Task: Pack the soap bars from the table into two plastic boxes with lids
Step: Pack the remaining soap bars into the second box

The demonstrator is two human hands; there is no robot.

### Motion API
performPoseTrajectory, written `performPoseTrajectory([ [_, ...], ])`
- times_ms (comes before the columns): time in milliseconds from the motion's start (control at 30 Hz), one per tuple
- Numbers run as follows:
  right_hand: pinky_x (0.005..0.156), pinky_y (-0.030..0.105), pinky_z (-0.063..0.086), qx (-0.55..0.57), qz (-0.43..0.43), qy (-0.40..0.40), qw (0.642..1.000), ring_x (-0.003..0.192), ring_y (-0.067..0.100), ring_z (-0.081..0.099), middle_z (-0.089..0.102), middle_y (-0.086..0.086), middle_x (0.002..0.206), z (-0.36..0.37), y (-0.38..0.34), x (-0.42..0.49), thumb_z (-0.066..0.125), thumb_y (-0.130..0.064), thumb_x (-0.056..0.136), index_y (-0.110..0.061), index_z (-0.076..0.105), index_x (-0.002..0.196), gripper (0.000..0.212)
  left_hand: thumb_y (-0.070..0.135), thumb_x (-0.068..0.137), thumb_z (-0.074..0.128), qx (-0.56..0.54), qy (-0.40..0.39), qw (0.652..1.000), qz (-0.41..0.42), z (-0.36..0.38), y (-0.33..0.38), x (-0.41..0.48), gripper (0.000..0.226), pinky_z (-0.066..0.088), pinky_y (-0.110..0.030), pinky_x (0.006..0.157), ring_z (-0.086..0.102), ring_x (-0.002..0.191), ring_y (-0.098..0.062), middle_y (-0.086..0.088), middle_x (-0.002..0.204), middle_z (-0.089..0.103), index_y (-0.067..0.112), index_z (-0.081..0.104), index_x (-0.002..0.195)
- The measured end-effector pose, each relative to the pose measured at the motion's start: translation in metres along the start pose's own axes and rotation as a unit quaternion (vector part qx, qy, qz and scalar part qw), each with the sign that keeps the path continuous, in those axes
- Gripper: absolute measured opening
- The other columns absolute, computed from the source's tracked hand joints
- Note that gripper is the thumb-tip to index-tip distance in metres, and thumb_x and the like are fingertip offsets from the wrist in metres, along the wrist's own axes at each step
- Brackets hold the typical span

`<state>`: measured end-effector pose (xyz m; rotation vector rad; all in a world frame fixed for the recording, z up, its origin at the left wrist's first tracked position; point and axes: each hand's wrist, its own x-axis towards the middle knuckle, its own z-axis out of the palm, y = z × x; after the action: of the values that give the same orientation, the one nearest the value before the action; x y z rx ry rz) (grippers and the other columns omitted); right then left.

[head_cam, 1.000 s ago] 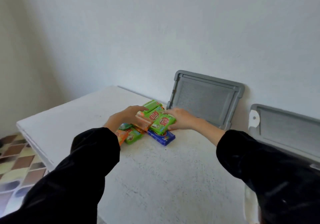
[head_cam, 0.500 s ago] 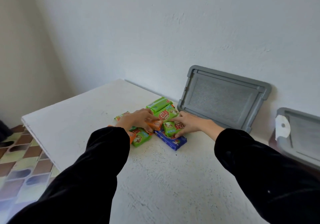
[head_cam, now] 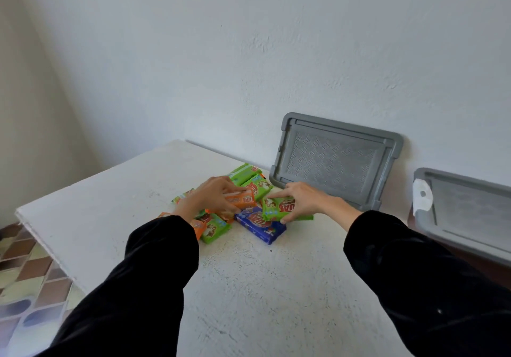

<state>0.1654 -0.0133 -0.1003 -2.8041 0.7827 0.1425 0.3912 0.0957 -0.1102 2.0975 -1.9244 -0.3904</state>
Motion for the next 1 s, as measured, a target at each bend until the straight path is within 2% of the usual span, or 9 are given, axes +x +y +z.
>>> performPoseTrajectory([
  [133,0.072,0.021,0.036,0.022,0.03,0.016,0.999,0.093,0.012,0.046,0.054,0.001,0.114,-0.041,0.014,-0.036,0.074,-0.044,0.072,-0.04,0.041,0.136,0.072,0.038,0.066,0.08,-0.017,0.021,0.998,0.053,-0.03,0.041,0.001,0.063,0.035,-0.026,0.083,0.049,0.1,-0.019,-0.002,0.107,0.053,0.032,0.057,0.125],
  [233,0.065,0.013,0.035,0.018,0.043,0.059,0.997,0.089,0.012,0.049,0.055,-0.002,0.107,-0.078,0.018,-0.089,0.073,-0.044,0.073,-0.039,0.041,0.136,0.071,0.037,0.067,0.079,-0.02,0.009,0.994,0.104,-0.047,0.085,0.003,0.062,0.039,-0.031,0.086,0.052,0.102,-0.021,-0.003,0.109,0.055,0.033,0.057,0.125],
  [333,0.068,0.009,0.036,0.042,0.085,0.095,0.991,0.092,0.011,0.051,0.054,-0.006,0.108,-0.105,0.021,-0.159,0.074,-0.042,0.072,-0.041,0.043,0.135,0.07,0.04,0.067,0.079,-0.019,-0.004,0.984,0.179,-0.052,0.142,-0.002,0.062,0.042,-0.03,0.086,0.052,0.102,-0.019,-0.001,0.11,0.054,0.035,0.056,0.125],
  [433,0.074,0.017,0.041,0.046,0.132,0.107,0.984,0.097,0.015,0.055,0.059,-0.001,0.112,-0.114,0.027,-0.231,0.076,-0.044,0.069,-0.045,0.044,0.132,0.07,0.041,0.068,0.078,-0.016,-0.03,0.967,0.253,-0.049,0.206,-0.012,0.062,0.043,-0.032,0.086,0.052,0.101,-0.021,-0.004,0.111,0.055,0.038,0.053,0.125],
  [533,0.084,0.027,0.044,0.038,0.188,0.098,0.977,0.099,0.017,0.056,0.058,0.0,0.111,-0.11,0.029,-0.298,0.075,-0.046,0.068,-0.048,0.042,0.131,0.072,0.057,0.06,0.073,-0.01,-0.067,0.946,0.316,-0.038,0.266,-0.028,0.066,0.044,-0.029,0.081,0.053,0.097,-0.02,-0.004,0.107,0.057,0.049,0.049,0.121],
  [633,0.088,0.031,0.046,0.043,0.23,0.071,0.97,0.099,0.019,0.058,0.058,-0.004,0.109,-0.094,0.031,-0.357,0.075,-0.048,0.067,-0.051,0.04,0.13,0.073,0.049,0.067,0.076,0.009,-0.093,0.921,0.377,-0.014,0.313,-0.044,0.061,0.038,-0.016,0.073,0.052,0.093,-0.013,0.002,0.104,0.056,0.044,0.053,0.123],
  [733,0.088,0.03,0.047,0.067,0.265,0.045,0.961,0.101,0.018,0.059,0.057,-0.01,0.105,-0.072,0.035,-0.403,0.075,-0.047,0.067,-0.047,0.042,0.13,0.071,0.052,0.068,0.073,0.025,-0.121,0.899,0.421,0.015,0.349,-0.059,0.063,0.042,-0.021,0.078,0.052,0.095,-0.013,0.001,0.106,0.056,0.041,0.052,0.126],
  [867,0.081,0.02,0.043,0.096,0.291,0.034,0.951,0.098,0.012,0.056,0.059,-0.005,0.11,-0.036,0.042,-0.44,0.077,-0.043,0.068,-0.038,0.046,0.132,0.071,0.049,0.071,0.072,0.066,-0.158,0.878,0.446,0.057,0.381,-0.073,0.065,0.045,-0.029,0.085,0.053,0.099,-0.016,-0.003,0.113,0.057,0.037,0.049,0.131],
  [1000,0.071,0.015,0.04,0.064,0.298,0.04,0.952,0.091,0.008,0.052,0.055,-0.007,0.104,-0.004,0.046,-0.45,0.077,-0.041,0.07,-0.033,0.047,0.132,0.069,0.055,0.073,0.067,0.167,-0.139,0.871,0.44,0.088,0.392,-0.077,0.068,0.046,-0.033,0.088,0.051,0.105,-0.016,-0.001,0.118,0.054,0.041,0.043,0.135],
])
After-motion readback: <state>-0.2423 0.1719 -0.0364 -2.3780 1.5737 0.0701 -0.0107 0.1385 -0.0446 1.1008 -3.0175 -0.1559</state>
